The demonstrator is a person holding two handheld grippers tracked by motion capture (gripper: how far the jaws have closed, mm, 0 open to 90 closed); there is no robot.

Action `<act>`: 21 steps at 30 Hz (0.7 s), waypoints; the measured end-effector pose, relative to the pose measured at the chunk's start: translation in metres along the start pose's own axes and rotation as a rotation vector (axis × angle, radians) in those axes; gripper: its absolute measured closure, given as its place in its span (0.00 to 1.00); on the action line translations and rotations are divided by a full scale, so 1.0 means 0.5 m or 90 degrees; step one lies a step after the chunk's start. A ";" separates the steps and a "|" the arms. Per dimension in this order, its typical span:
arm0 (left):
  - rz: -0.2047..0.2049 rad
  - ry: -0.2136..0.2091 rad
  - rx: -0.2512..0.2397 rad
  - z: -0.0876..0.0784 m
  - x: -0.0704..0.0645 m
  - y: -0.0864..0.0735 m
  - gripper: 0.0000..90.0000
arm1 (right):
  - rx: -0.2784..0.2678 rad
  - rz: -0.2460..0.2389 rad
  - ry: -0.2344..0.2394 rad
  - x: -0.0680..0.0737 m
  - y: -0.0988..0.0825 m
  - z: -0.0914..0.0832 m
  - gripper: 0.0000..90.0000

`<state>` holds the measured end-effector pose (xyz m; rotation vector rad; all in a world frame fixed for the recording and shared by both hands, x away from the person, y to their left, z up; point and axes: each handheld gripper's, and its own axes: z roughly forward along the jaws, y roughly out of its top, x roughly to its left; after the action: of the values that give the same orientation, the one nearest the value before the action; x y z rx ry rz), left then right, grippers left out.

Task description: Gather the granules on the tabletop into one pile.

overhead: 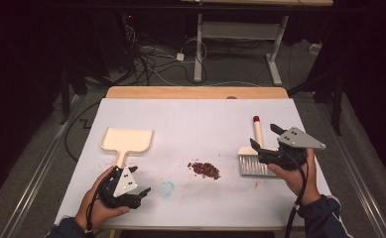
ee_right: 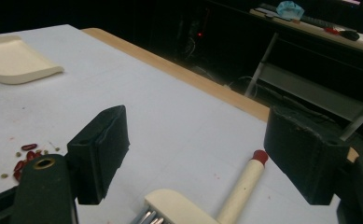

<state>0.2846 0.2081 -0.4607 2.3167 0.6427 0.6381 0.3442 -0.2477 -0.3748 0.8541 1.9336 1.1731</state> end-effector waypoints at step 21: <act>-0.006 0.001 0.001 0.004 0.002 0.001 0.24 | 0.025 -0.049 0.009 0.020 -0.079 -0.049 0.26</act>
<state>0.2866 0.2075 -0.4612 2.3131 0.6541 0.6350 0.3118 -0.2651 -0.4048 0.7868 1.9893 1.1016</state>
